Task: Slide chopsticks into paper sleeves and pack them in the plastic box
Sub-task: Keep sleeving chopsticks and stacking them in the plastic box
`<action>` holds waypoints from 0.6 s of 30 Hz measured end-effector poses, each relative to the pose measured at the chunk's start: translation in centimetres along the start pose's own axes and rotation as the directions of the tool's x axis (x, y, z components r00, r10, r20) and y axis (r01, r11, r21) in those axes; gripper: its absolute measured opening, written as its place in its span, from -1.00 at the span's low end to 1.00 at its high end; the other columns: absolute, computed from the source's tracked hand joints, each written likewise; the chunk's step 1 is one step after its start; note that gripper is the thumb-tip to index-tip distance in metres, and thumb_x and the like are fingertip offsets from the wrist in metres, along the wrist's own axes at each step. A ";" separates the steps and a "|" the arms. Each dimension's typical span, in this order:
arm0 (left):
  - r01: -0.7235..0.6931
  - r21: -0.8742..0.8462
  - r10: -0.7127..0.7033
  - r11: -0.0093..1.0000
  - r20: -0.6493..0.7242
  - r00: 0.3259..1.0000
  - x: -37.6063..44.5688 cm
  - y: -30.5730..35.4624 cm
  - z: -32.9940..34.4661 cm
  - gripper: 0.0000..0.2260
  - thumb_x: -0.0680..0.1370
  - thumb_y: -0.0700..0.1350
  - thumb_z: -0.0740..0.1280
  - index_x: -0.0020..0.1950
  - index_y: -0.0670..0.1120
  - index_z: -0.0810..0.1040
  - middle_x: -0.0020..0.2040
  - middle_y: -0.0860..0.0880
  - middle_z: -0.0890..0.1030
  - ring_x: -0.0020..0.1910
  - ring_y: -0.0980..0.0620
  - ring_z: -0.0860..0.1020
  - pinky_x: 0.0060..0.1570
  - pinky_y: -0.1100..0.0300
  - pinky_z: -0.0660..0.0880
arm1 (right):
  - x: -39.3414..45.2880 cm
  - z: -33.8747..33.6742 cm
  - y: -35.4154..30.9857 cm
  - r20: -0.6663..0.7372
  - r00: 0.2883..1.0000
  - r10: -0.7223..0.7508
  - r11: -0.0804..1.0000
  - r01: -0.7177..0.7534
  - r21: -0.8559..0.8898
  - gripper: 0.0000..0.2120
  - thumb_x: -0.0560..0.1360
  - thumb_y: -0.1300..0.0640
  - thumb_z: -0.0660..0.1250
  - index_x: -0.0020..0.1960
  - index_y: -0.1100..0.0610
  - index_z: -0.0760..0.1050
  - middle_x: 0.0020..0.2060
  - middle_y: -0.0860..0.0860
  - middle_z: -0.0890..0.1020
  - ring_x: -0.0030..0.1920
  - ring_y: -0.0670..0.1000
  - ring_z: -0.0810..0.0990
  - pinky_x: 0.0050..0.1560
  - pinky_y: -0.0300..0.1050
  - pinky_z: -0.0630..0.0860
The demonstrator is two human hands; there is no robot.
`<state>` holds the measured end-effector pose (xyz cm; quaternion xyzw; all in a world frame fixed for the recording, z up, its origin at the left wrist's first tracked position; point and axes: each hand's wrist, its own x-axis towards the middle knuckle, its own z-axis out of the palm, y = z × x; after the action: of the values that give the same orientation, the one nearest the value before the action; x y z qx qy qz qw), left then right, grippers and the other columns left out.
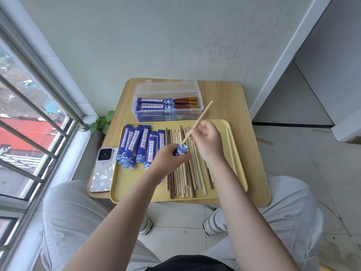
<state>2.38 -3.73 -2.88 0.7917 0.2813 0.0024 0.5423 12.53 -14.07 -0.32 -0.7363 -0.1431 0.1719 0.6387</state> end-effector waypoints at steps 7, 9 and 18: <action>-0.012 -0.176 0.025 0.984 0.074 0.997 -0.6 1.4 0.6 -0.77 0.71 -0.01 0.13 -0.03 -0.13 0.40 -0.37 -0.15 0.46 -0.49 -0.08 0.43 -0.47 0.13 0.42 | 0.0 0.3 1.1 0.164 0.976 0.141 0.977 -0.110 -0.184 -0.89 0.58 0.06 0.35 0.00 0.08 0.60 -0.17 -0.10 0.64 -0.12 -0.09 0.60 -0.04 -0.14 0.54; 0.046 -0.277 -0.034 0.960 0.045 0.998 -0.5 0.9 0.6 -0.74 0.72 -0.03 0.10 -0.01 -0.17 0.42 -0.35 -0.12 0.41 -0.50 -0.04 0.41 -0.51 0.13 0.43 | 0.1 -0.2 1.0 0.091 0.991 0.094 0.927 -0.054 -0.372 -0.82 0.63 0.04 0.25 0.01 0.11 0.57 -0.18 -0.09 0.59 -0.16 -0.06 0.55 -0.19 -0.16 0.46; 0.258 -0.511 -0.255 0.820 0.078 0.964 -0.1 -0.7 0.6 -0.79 0.69 -0.05 0.17 0.07 -0.18 0.47 -0.32 -0.15 0.54 -0.49 -0.06 0.45 -0.44 0.12 0.48 | -1.5 0.4 3.2 0.044 0.965 0.259 0.322 -0.043 -0.946 -0.78 0.58 0.36 0.22 0.17 0.23 0.53 0.06 0.13 0.63 0.04 0.14 0.63 -0.17 -0.11 0.47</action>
<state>2.18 -4.09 -3.70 0.5721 0.3724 0.0025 0.7307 10.97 -14.77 -3.46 -0.9589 -0.2054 0.1855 0.0630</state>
